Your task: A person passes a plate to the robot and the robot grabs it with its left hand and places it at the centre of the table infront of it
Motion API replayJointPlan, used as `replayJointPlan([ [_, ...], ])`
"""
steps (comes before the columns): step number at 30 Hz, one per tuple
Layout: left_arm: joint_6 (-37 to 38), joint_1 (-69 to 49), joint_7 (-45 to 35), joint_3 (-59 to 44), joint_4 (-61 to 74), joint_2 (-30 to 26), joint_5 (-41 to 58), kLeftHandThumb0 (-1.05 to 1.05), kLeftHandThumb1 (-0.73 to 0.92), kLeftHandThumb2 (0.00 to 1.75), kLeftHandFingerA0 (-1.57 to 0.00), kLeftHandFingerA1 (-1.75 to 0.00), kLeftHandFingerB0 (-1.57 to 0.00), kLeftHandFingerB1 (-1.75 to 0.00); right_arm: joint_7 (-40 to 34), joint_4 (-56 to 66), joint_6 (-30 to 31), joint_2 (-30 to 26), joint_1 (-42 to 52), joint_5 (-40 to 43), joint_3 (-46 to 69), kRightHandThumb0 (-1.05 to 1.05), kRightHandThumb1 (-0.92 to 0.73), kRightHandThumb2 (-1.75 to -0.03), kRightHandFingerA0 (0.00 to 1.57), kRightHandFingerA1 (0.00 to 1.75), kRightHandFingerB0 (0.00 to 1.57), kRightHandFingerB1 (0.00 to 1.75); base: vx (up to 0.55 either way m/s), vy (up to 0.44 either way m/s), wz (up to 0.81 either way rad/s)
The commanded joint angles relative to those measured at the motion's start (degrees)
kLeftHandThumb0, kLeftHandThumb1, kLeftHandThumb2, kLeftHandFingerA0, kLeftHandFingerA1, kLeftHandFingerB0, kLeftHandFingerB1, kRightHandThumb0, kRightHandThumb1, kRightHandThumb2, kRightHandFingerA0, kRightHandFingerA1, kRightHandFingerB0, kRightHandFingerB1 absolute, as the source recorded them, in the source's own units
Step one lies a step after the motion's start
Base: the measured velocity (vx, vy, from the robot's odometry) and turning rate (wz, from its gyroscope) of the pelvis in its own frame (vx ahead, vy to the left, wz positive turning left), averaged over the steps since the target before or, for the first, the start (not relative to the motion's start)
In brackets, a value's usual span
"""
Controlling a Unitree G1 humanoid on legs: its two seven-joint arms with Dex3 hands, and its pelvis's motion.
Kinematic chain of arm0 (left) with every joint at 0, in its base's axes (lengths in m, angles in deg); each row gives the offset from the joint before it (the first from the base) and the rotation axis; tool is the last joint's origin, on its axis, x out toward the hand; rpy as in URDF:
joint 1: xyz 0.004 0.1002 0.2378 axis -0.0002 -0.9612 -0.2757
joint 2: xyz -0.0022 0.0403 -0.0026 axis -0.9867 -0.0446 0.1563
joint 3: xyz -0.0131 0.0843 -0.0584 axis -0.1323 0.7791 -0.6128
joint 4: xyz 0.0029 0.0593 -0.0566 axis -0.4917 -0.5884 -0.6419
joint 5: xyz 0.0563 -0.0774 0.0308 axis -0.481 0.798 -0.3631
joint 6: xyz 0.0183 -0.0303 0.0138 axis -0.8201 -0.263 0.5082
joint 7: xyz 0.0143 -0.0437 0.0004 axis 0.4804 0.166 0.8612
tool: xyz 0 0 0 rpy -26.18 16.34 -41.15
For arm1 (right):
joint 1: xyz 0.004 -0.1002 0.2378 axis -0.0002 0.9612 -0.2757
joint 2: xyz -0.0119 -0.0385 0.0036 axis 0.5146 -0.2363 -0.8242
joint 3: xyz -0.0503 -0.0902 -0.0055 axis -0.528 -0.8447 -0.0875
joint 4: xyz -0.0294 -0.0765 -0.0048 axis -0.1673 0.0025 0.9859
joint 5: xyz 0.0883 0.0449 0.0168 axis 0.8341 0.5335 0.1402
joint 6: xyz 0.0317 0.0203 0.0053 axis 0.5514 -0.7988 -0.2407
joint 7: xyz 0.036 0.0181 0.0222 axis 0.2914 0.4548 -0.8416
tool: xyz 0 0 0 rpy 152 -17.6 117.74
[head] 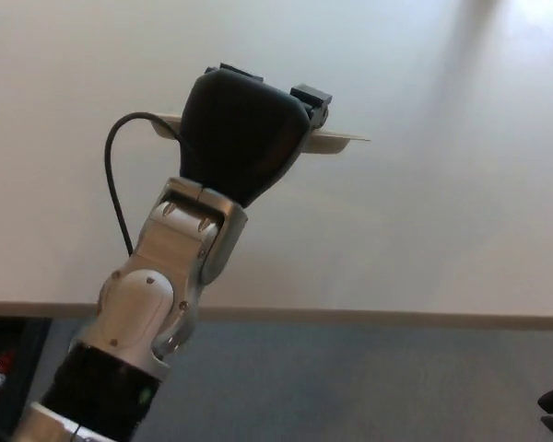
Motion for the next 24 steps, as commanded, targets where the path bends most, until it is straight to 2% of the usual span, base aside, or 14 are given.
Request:
replayJointPlan([
  [1,-1.5,4.5,4.6,2.3,-9.0,-1.4,2.8,-0.29,0.53,0.58,-0.99,-1.40,-0.77,-0.48,0.4,-0.1,0.0,-0.7,0.1,0.1,0.2,-0.68,-0.86,-0.65,0.72,0.63,0.27,0.43,0.00,0.000,0.00],
  [8,0.1,11.5,11.3,5.0,-26.5,-0.2,6.8,-0.31,0.55,0.57,-0.96,-1.36,-0.81,-0.49,-0.2,0.1,-0.3,-0.7,-0.2,-0.1,-0.1,-0.70,-0.84,-0.66,0.71,0.61,0.27,0.42,0.00,0.000,0.00],
  [10,0.4,12.4,11.6,5.7,-29.7,0.4,8.1,-0.30,0.57,0.58,-0.97,-1.38,-0.79,-0.49,0.0,0.0,0.0,-0.6,-0.3,0.4,0.3,-0.71,-0.83,-0.66,0.71,0.62,0.27,0.42,0.00,0.000,0.00],
  [11,0.3,12.4,11.4,6.0,-30.2,0.3,8.3,-0.29,0.56,0.59,-0.94,-1.41,-0.78,-0.49,0.1,0.0,-0.1,-0.5,-0.4,0.3,0.3,-0.71,-0.84,-0.66,0.72,0.62,0.27,0.43,0.00,0.000,0.00],
  [12,-0.5,12.5,10.0,6.5,-31.5,0.5,8.9,-0.32,0.63,0.61,-0.87,-1.46,-0.74,-0.48,0.4,0.1,-0.6,-0.6,-0.5,0.0,0.0,-0.70,-0.87,-0.65,0.73,0.62,0.27,0.43,0.00,0.000,0.00],
  [16,-0.6,11.9,9.6,7.2,-35.5,1.5,11.6,-0.29,0.57,0.58,-0.88,-1.41,-0.80,-0.50,0.6,0.2,-1.4,-0.8,-0.7,-0.5,-0.5,-0.71,-0.86,-0.66,0.70,0.62,0.28,0.43,0.00,0.000,0.00],
  [17,-0.7,11.6,8.8,7.2,-35.6,1.6,12.1,-0.28,0.56,0.59,-0.84,-1.45,-0.75,-0.49,0.5,0.3,-1.4,-0.8,-0.8,-0.7,-0.8,-0.71,-0.89,-0.66,0.71,0.60,0.30,0.43,0.00,0.000,0.00],
  [18,-1.4,11.2,6.6,7.1,-35.7,1.8,13.3,-0.28,0.59,0.59,-0.87,-1.39,-0.53,-0.39,0.4,0.3,-1.0,-0.8,-1.1,-0.9,-1.1,-0.70,-0.88,-0.66,0.70,0.60,0.32,0.44,0.00,0.000,0.00],
  [19,-2.1,11.0,5.3,7.0,-35.7,2.0,14.0,-0.28,0.59,0.59,-0.87,-1.39,-0.53,-0.39,0.4,0.3,-0.5,-0.7,-1.4,-0.7,-0.9,-0.70,-0.88,-0.66,0.70,0.60,0.32,0.44,0.00,0.000,0.00],
  [20,-2.0,10.8,4.4,6.6,-35.9,2.3,15.2,-0.36,0.56,0.73,-0.91,-1.23,-0.37,-0.43,0.4,0.4,-0.9,-0.8,-1.4,-1.1,-1.4,-0.70,-0.90,-0.67,0.68,0.60,0.31,0.45,0.00,0.000,0.00],
  [21,-1.9,10.6,3.5,6.1,-36.1,2.5,16.6,-0.36,0.56,0.73,-0.91,-1.23,-0.37,-0.43,0.5,0.5,-1.6,-0.9,-1.4,-1.6,-2.0,-0.70,-0.90,-0.67,0.68,0.60,0.31,0.45,0.00,0.000,0.00],
  [22,-2.0,10.8,2.3,6.5,-36.3,2.4,16.8,-0.30,0.65,0.60,-0.77,-0.98,-0.35,-0.32,0.4,0.6,-2.0,-1.1,-1.4,-1.8,-2.3,-0.68,-0.91,-0.67,0.69,0.59,0.32,0.44,0.00,0.000,0.00],
  [23,-2.2,11.1,1.0,7.0,-36.4,2.1,16.7,-0.30,0.65,0.60,-0.77,-0.98,-0.35,-0.32,0.2,0.6,-2.4,-1.2,-1.5,-2.0,-2.6,-0.68,-0.91,-0.67,0.69,0.59,0.32,0.44,0.00,0.000,0.00],
  [24,-3.0,11.1,-0.8,7.0,-35.7,2.1,17.3,-0.52,0.64,0.59,-0.51,-0.46,-0.22,-0.28,0.1,0.6,-2.1,-1.2,-1.6,-1.8,-2.6,-0.70,-0.89,-0.66,0.68,0.60,0.33,0.44,0.00,0.000,0.00],
])
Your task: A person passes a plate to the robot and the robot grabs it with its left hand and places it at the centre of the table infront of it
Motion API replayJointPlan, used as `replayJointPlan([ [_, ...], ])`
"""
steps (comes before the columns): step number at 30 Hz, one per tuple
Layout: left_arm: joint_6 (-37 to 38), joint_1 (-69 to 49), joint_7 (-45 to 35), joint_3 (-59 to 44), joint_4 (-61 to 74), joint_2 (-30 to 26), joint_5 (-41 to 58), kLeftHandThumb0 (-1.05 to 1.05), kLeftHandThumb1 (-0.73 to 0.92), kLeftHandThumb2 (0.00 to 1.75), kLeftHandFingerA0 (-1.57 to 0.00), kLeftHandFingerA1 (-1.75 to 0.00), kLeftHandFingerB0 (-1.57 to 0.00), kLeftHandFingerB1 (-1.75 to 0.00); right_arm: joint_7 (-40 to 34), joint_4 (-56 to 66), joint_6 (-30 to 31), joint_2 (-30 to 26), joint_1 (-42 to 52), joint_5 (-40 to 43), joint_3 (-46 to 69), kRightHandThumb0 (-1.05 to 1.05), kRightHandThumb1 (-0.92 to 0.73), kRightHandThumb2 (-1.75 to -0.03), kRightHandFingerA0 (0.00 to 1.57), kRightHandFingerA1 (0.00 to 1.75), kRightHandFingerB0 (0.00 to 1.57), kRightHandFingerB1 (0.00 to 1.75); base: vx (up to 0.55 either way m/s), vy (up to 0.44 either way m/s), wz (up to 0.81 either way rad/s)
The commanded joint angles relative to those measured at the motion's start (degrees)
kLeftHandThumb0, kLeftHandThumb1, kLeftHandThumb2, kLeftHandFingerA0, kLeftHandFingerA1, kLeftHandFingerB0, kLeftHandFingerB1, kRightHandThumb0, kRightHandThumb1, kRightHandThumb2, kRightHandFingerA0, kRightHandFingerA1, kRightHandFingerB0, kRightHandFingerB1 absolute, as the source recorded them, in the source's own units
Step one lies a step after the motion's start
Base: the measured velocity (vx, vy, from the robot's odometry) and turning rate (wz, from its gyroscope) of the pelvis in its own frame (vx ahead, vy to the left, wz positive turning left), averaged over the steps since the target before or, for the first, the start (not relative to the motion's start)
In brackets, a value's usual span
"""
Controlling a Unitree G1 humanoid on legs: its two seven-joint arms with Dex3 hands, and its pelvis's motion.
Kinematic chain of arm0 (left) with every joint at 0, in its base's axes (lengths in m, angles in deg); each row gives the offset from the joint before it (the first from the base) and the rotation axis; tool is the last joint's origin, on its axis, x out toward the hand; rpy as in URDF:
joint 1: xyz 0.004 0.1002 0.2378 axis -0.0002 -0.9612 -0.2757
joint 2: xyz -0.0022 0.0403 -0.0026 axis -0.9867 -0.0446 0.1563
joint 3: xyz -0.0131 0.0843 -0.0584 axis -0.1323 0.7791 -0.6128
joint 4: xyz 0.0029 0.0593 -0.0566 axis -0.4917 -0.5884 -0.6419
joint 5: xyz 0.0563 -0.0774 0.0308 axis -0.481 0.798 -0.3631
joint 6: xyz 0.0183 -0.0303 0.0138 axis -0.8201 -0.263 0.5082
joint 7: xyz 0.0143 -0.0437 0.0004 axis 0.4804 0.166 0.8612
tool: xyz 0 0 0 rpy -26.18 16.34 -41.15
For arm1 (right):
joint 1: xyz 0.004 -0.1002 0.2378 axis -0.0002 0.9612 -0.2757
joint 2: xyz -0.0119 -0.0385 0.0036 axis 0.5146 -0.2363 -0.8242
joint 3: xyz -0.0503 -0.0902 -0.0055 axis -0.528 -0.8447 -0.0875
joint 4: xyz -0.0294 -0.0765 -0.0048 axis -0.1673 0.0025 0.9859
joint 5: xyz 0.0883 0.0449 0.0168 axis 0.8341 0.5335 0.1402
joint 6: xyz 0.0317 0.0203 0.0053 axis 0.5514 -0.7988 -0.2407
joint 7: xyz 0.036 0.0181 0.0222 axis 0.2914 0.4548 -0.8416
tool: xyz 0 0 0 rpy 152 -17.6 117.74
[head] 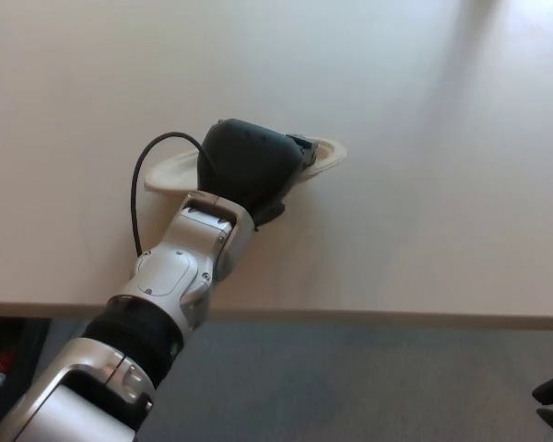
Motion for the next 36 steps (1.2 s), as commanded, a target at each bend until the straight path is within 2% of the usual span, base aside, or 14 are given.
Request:
replayJointPlan([
  [1,-3.9,-0.6,-8.8,0.2,0.5,0.1,5.8,-0.52,0.64,0.59,-0.51,-0.46,-0.22,-0.28,0.0,0.0,-0.8,-1.0,-0.7,-1.1,-0.8,-0.70,-0.89,-0.66,0.68,0.60,0.33,0.44,0.00,0.000,0.00],
  [2,-5.9,0.6,-15.2,0.3,2.2,-0.1,6.4,-0.74,0.47,0.86,-0.02,-0.31,-0.01,-0.19,0.3,-0.1,0.4,-0.9,-1.3,-0.2,0.0,-0.70,-0.87,-0.66,0.67,0.60,0.33,0.43,0.00,0.000,0.00],
  [3,-7.2,1.2,-18.9,0.3,3.3,-0.2,6.9,-0.75,0.45,0.87,0.00,-0.21,0.00,-0.16,0.4,-0.1,0.7,-0.9,-1.6,0.1,0.2,-0.70,-0.88,-0.66,0.68,0.61,0.34,0.44,0.00,0.000,0.00],
  [10,-11.0,3.7,-33.6,-0.8,6.4,-0.4,10.6,-0.84,0.46,0.89,0.00,-0.12,0.00,0.00,0.8,-0.2,1.3,-0.7,-1.8,1.1,1.2,-0.69,-0.82,-0.66,0.71,0.63,0.31,0.44,0.00,0.000,0.00],
  [11,-12.2,5.1,-37.7,-0.1,5.4,-0.4,10.3,-1.04,0.62,0.66,0.00,-0.14,0.00,0.00,0.6,-0.1,1.2,-0.7,-1.7,1.1,1.1,-0.68,-0.83,-0.65,0.71,0.62,0.30,0.44,0.00,0.000,0.00],
  [15,-13.3,6.1,-42.9,-0.8,5.1,-0.3,12.1,-1.05,0.68,0.62,0.00,-0.15,0.00,0.00,0.7,0.1,0.0,-1.1,-1.4,0.4,0.5,-0.70,-0.84,-0.66,0.72,0.62,0.30,0.44,0.00,0.000,0.00],
  [18,-14.2,5.8,-44.9,-2.1,5.6,-0.3,14.3,-1.05,0.55,0.86,0.00,-0.09,0.00,-0.01,0.8,0.0,0.0,-1.2,-1.4,0.4,0.5,-0.68,-0.86,-0.66,0.72,0.62,0.29,0.44,0.00,0.000,0.00],
  [22,-13.9,6.2,-46.7,-2.7,5.0,-1.0,15.4,-1.05,0.72,0.64,0.00,-0.14,0.00,0.00,1.1,-0.2,0.4,-1.0,-1.9,0.7,0.7,-0.69,-0.85,-0.66,0.69,0.61,0.29,0.44,0.00,0.000,0.00],
  [24,-13.4,6.1,-48.0,-3.0,4.8,-1.2,16.2,-1.05,0.56,0.89,0.00,-0.13,0.00,0.00,1.3,0.2,-0.5,-1.3,-1.8,0.2,0.1,-0.68,-0.86,-0.66,0.71,0.61,0.29,0.45,0.00,0.000,0.00],
  [26,-14.4,5.4,-47.9,-3.4,6.1,-1.0,16.4,-1.05,0.58,0.87,0.00,-0.16,0.00,0.00,1.4,0.3,-0.3,-1.2,-1.8,0.5,0.4,-0.69,-0.86,-0.66,0.70,0.61,0.28,0.44,0.00,0.000,0.00],
  [27,-14.1,4.6,-47.6,-3.5,7.6,-1.3,16.6,-1.02,0.64,1.10,-0.02,-0.14,0.00,0.00,1.2,0.2,-0.2,-1.2,-1.9,0.4,0.3,-0.69,-0.84,-0.66,0.71,0.60,0.28,0.43,0.00,0.000,0.00],
  [34,-10.2,-4.8,-38.0,-6.1,28.0,-3.7,16.9,-1.05,0.67,1.08,-0.01,-0.09,0.00,0.00,0.7,-0.1,0.2,-1.0,-2.3,0.4,0.5,-0.71,-0.84,-0.66,0.70,0.61,0.28,0.42,0.00,0.000,0.00],
  [35,-8.8,-6.1,-35.7,-6.9,30.7,-3.7,17.4,-0.97,0.76,0.65,-0.03,-0.29,0.00,-0.10,0.8,-0.2,0.4,-0.9,-2.5,0.5,0.7,-0.70,-0.84,-0.65,0.68,0.62,0.27,0.42,0.00,0.000,0.00],
  [36,-7.1,-7.5,-33.0,-7.8,33.4,-3.7,18.2,-0.97,0.76,0.65,-0.03,-0.29,0.00,-0.10,0.9,-0.3,0.7,-0.8,-2.7,0.7,0.9,-0.70,-0.84,-0.65,0.68,0.62,0.27,0.42,0.00,0.000,0.00],
])
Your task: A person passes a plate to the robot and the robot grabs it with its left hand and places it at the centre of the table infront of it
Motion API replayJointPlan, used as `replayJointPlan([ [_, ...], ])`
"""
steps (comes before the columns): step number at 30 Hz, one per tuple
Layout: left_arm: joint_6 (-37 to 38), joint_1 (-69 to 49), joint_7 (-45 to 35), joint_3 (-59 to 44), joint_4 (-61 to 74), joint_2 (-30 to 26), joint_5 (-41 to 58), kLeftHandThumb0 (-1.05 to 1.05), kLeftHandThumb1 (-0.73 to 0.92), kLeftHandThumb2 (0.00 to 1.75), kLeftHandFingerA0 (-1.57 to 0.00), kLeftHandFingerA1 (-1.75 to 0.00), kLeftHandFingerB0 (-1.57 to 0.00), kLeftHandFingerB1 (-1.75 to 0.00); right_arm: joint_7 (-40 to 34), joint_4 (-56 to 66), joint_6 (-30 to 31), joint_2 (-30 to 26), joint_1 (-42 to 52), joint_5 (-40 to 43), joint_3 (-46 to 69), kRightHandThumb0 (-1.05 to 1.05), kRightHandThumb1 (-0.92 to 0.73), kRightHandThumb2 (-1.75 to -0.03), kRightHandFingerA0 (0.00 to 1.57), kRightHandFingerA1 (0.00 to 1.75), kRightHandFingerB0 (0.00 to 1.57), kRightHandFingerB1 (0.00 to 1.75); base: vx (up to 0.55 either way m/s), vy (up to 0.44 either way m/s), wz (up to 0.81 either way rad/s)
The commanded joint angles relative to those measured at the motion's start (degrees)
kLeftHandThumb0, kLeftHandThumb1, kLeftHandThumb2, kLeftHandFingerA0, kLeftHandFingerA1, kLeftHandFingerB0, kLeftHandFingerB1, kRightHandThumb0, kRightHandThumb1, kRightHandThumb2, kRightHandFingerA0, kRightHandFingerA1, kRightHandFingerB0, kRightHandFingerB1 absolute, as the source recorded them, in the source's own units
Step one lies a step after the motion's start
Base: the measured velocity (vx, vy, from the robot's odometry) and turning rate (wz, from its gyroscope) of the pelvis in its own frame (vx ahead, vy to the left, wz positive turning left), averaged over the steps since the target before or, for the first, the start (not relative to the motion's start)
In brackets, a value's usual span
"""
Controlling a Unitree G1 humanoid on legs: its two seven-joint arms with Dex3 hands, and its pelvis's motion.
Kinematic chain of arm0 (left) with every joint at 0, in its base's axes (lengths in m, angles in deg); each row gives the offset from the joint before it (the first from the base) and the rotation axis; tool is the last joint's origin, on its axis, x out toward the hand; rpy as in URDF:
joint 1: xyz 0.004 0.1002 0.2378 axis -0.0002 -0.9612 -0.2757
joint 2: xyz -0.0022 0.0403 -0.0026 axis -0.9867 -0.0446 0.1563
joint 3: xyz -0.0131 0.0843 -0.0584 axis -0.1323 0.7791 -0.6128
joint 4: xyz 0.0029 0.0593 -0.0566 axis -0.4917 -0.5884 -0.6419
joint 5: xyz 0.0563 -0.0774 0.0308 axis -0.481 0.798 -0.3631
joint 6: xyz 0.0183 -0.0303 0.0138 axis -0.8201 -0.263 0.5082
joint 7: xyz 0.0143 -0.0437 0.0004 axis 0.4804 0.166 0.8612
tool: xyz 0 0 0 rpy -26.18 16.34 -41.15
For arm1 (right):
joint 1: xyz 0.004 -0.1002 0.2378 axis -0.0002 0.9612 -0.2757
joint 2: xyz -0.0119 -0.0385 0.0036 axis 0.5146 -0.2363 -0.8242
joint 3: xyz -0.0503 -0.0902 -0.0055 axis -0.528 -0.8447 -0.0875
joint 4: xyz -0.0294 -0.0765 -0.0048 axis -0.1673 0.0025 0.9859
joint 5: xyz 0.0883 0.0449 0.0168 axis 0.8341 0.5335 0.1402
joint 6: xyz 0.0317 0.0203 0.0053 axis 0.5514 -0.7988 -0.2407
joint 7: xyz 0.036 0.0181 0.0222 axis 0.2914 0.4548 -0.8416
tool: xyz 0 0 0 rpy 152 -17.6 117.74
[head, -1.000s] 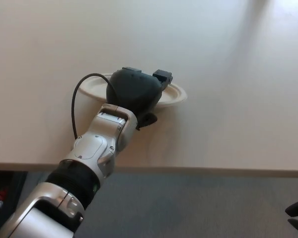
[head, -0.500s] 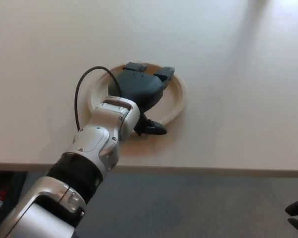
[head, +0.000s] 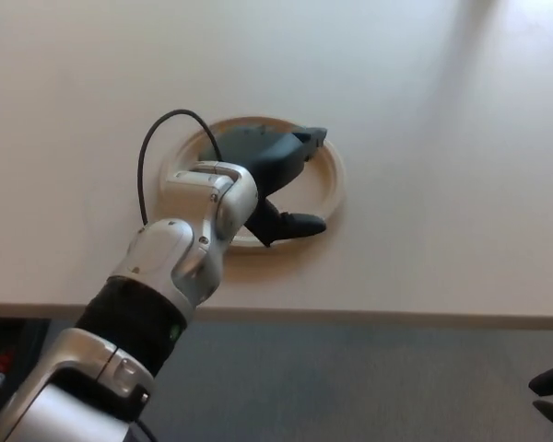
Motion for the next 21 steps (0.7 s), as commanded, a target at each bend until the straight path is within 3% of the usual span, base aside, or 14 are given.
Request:
replayJointPlan([
  [1,3.2,-10.7,4.6,-5.8,24.4,-2.1,8.2,-0.71,0.51,0.87,-0.33,-0.50,0.00,-0.23,0.8,-0.4,0.2,-1.0,-1.6,-0.1,0.3,-0.70,-0.86,-0.65,0.70,0.62,0.27,0.43,0.00,0.000,0.00],
  [2,4.5,-12.3,6.3,-6.4,27.7,-1.9,8.6,-0.71,0.51,0.87,-0.33,-0.50,0.00,-0.23,0.7,-0.4,-0.2,-1.0,-1.6,-0.3,0.1,-0.70,-0.86,-0.65,0.70,0.62,0.27,0.43,0.00,0.000,0.00],
  [3,8.2,-14.9,7.3,-7.3,33.5,-2.4,10.9,-0.28,0.51,0.93,-0.78,-0.70,0.00,-0.43,1.1,-0.4,0.4,-1.2,-1.8,0.0,0.4,-0.72,-0.83,-0.66,0.69,0.63,0.27,0.43,0.00,0.000,0.00],
  [4,9.2,-15.6,7.5,-7.6,35.2,-2.5,11.5,-0.28,0.51,0.93,-0.78,-0.70,0.00,-0.43,1.2,-0.4,0.5,-1.2,-1.9,0.1,0.5,-0.72,-0.83,-0.66,0.69,0.63,0.27,0.43,0.00,0.000,0.00],
  [5,10.6,-17.3,6.3,-8.4,40.4,-3.0,13.5,-0.25,0.77,0.63,-0.90,-1.64,-0.27,-0.31,1.3,-0.4,0.7,-1.2,-2.0,0.2,0.6,-0.70,-0.84,-0.66,0.69,0.63,0.27,0.44,0.00,0.000,0.00],
  [9,15.5,-24.5,2.9,-10.4,56.5,-5.0,20.4,-0.27,0.73,0.66,-0.92,-1.56,-0.31,-0.33,1.5,-0.5,0.7,-1.1,-1.8,0.5,0.9,-0.70,-0.84,-0.65,0.69,0.63,0.28,0.44,0.00,0.000,0.00],
  [11,16.3,-29.1,-1.0,-11.4,65.7,-7.0,25.4,-0.28,0.74,0.64,-0.96,-1.41,-0.36,-0.33,1.1,-0.5,0.3,-1.1,-1.6,0.1,0.5,-0.71,-0.84,-0.66,0.71,0.63,0.29,0.44,0.00,0.000,0.00],
  [12,18.1,-32.3,-1.0,-11.8,69.3,-7.6,28.0,-0.26,0.75,0.63,-1.11,-0.99,-0.60,-0.38,1.1,-0.5,0.3,-1.1,-1.3,0.1,0.5,-0.70,-0.85,-0.65,0.71,0.62,0.27,0.43,0.00,0.000,0.00],
  [14,20.5,-36.5,-0.3,-12.2,73.4,-8.1,31.2,-0.26,0.75,0.63,-1.11,-0.99,-0.60,-0.38,1.1,-0.6,0.3,-1.2,-1.0,0.2,0.6,-0.70,-0.85,-0.65,0.71,0.62,0.27,0.43,0.00,0.000,0.00],
  [15,26.9,-40.5,3.5,-12.4,74.2,-9.0,31.8,-0.26,0.67,0.60,-1.00,-1.46,-0.80,-0.46,1.1,-0.6,0.1,-1.2,-0.7,0.1,0.5,-0.70,-0.85,-0.66,0.71,0.62,0.26,0.43,0.00,0.000,0.00],
  [16,29.6,-42.4,5.1,-12.5,74.6,-9.5,32.1,-0.26,0.67,0.60,-1.00,-1.46,-0.80,-0.46,1.0,-0.6,-0.1,-1.3,-0.6,0.1,0.5,-0.70,-0.85,-0.66,0.71,0.62,0.26,0.43,0.00,0.000,0.00],
  [17,30.1,-44.1,4.7,-12.7,75.0,-9.8,34.0,-0.37,0.67,0.60,-0.94,-1.55,-0.80,-0.80,0.9,-0.7,-0.1,-1.2,-0.4,0.1,0.5,-0.71,-0.84,-0.66,0.73,0.63,0.26,0.43,0.00,0.000,0.00],
  [19,31.0,-46.8,4.0,-12.9,75.7,-10.3,36.8,-0.37,0.67,0.60,-0.94,-1.55,-0.80,-0.80,0.8,-0.8,0.0,-1.1,-0.2,0.1,0.5,-0.71,-0.84,-0.66,0.73,0.63,0.26,0.43,0.00,0.000,0.00],
  [21,34.9,-50.3,6.0,-13.7,76.1,-11.4,36.0,-0.30,0.68,0.62,-0.88,-1.72,-0.65,-1.05,0.5,-0.8,-0.1,-1.0,0.1,-0.2,0.2,-0.70,-0.87,-0.66,0.76,0.63,0.30,0.43,0.00,0.000,0.00],
])
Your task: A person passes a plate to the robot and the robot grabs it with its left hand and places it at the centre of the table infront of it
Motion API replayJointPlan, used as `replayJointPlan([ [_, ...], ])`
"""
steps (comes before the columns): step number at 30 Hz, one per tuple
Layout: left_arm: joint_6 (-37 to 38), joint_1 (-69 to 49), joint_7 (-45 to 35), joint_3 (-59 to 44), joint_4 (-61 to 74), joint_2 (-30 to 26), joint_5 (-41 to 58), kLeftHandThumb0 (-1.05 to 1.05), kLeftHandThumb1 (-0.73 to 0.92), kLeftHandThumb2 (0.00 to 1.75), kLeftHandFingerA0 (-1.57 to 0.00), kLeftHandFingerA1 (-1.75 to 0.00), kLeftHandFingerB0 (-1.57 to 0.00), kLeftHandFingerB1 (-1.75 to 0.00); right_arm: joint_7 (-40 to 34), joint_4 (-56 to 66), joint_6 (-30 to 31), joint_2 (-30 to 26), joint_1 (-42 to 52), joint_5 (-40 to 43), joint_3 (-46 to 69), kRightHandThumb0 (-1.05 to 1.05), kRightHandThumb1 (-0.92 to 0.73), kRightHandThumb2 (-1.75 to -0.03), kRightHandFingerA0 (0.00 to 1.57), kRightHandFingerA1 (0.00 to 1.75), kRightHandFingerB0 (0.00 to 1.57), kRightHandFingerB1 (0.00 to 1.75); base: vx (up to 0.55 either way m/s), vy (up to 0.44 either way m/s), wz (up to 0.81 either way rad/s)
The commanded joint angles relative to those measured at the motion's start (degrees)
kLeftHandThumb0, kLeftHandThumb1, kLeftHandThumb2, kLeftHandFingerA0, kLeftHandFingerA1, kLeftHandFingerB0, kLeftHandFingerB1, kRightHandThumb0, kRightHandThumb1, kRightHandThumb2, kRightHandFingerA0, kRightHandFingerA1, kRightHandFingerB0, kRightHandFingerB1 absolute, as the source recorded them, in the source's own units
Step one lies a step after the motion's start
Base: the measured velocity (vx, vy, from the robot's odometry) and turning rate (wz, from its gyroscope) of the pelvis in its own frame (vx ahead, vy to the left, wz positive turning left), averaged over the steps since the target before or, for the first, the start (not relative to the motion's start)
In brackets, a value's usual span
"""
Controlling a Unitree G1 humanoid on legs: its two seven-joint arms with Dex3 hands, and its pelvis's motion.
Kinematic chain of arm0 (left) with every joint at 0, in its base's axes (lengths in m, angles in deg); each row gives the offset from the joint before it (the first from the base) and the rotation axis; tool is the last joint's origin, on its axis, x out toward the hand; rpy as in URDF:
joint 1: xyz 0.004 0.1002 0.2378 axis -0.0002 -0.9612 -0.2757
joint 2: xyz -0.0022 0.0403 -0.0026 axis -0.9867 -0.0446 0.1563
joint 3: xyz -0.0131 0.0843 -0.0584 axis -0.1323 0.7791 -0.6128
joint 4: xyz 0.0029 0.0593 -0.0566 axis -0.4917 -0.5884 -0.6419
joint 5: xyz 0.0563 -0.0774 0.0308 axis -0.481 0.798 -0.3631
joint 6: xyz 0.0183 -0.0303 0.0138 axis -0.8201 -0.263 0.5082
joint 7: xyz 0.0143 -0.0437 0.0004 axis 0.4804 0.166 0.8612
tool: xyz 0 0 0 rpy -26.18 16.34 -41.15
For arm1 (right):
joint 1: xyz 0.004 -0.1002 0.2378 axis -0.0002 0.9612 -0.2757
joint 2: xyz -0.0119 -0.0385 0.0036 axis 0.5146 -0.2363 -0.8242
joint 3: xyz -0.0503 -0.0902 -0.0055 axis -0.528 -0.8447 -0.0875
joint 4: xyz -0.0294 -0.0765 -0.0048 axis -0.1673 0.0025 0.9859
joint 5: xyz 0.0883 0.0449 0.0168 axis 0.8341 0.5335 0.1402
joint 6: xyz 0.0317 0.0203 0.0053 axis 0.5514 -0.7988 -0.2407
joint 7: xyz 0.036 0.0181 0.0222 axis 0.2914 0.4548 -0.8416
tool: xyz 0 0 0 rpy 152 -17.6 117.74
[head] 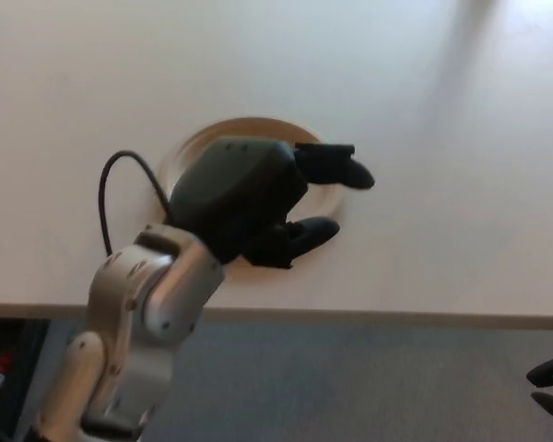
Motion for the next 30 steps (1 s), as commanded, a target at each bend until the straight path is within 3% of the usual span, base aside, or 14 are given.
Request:
replayJointPlan([
  [1,29.5,-24.1,5.6,-7.3,29.7,-9.0,24.8,-0.36,0.52,0.90,-1.13,-1.37,-0.68,-1.07,0.2,-0.8,-0.1,-1.1,0.9,-0.6,-0.3,-0.70,-0.87,-0.66,0.76,0.60,0.33,0.43,0.00,0.000,0.00],
  [2,28.9,-28.3,5.1,-7.2,31.2,-9.6,24.8,-0.32,0.75,0.64,-0.84,-1.73,-0.65,-1.33,-0.2,-0.9,-0.3,-1.2,0.9,-1.3,-0.9,-0.69,-0.90,-0.67,0.75,0.59,0.33,0.43,0.00,0.000,0.00],
  [6,27.2,-34.7,3.4,-6.6,33.8,-10.7,26.1,-0.28,0.74,0.63,-0.85,-1.74,-0.69,-1.26,-0.4,-0.9,-0.7,-1.4,0.9,-1.9,-1.5,-0.71,-0.90,-0.67,0.75,0.59,0.34,0.44,0.00,0.000,0.00],
  [7,24.5,-36.9,0.5,-6.2,35.1,-11.9,29.8,-0.27,0.66,0.64,-0.86,-1.41,-0.83,-0.89,0.1,-0.8,0.0,-1.3,0.8,-1.0,-0.8,-0.69,-0.88,-0.66,0.77,0.62,0.33,0.45,0.00,0.000,0.00],
  [8,24.2,-38.0,-0.3,-5.7,35.2,-12.4,32.0,-0.23,0.63,0.66,-0.88,-1.38,-0.82,-0.80,0.2,-0.9,0.6,-1.1,0.8,-0.5,-0.2,-0.71,-0.84,-0.65,0.76,0.62,0.32,0.44,0.00,0.000,0.00],
  [12,19.4,-41.0,-6.0,-4.5,34.5,-14.6,44.5,-0.30,0.73,0.62,-0.90,-1.22,-0.84,-0.79,0.4,-1.0,0.6,-0.6,-0.2,-0.5,-0.3,-0.69,-0.86,-0.66,0.75,0.62,0.30,0.43,0.00,0.000,0.00],
  [15,15.7,-42.9,-8.5,-5.0,34.8,-16.0,46.0,-0.27,0.77,0.64,-0.88,-1.35,-0.83,-0.92,0.5,-1.0,0.4,-0.7,-0.1,-0.3,-0.1,-0.68,-0.86,-0.66,0.73,0.60,0.29,0.43,0.00,0.000,0.00],
  [19,9.5,-45.3,-12.7,-6.7,32.8,-18.6,46.7,-0.27,0.81,0.66,-0.90,-1.37,-0.79,-1.08,0.9,-0.9,0.3,-0.7,0.0,0.1,0.2,-0.66,-0.89,-0.65,0.75,0.61,0.28,0.42,0.00,0.000,0.00],
  [20,9.2,-44.3,-13.6,-7.0,29.8,-18.6,46.8,-0.23,0.81,0.66,-0.90,-1.37,-0.81,-1.19,1.0,-0.9,0.4,-0.8,0.0,0.3,0.4,-0.67,-0.87,-0.66,0.72,0.60,0.27,0.42,0.00,0.000,0.00],
  [23,4.4,-41.5,-16.1,-8.5,21.8,-19.0,45.6,-0.30,0.84,0.68,-0.87,-1.45,-0.82,-1.23,0.7,-1.1,0.6,-1.0,0.3,0.5,0.7,-0.68,-0.86,-0.66,0.74,0.60,0.28,0.42,0.00,0.000,0.00],
  [24,3.9,-40.6,-16.1,-9.0,18.9,-18.7,45.1,-0.27,0.84,0.70,-0.82,-1.54,-0.79,-1.32,0.4,-1.1,0.6,-1.0,0.3,0.2,0.5,-0.68,-0.86,-0.66,0.76,0.60,0.29,0.42,0.00,0.000,0.00],
  [25,4.9,-39.1,-15.3,-9.3,14.9,-18.7,42.8,-0.25,0.83,0.64,-0.72,-1.68,-0.64,-1.57,0.3,-1.1,0.5,-1.0,0.4,-0.1,0.2,-0.68,-0.88,-0.65,0.77,0.61,0.29,0.41,0.00,0.000,0.00],
  [28,8.0,-35.3,-13.3,-10.0,4.9,-18.9,38.3,-0.26,0.80,0.66,-0.74,-1.63,-0.70,-1.50,0.3,-1.1,0.4,-0.8,0.4,-0.3,0.0,-0.69,-0.86,-0.66,0.76,0.62,0.29,0.41,0.00,0.000,0.00],
  [30,8.1,-31.3,-7.8,-9.7,-2.9,-20.3,27.4,-0.21,0.78,0.67,-0.70,-1.64,-0.70,-1.49,0.1,-1.2,0.4,-0.7,0.6,-0.2,0.1,-0.69,-0.88,-0.66,0.78,0.62,0.31,0.41,0.00,0.000,0.00],
])
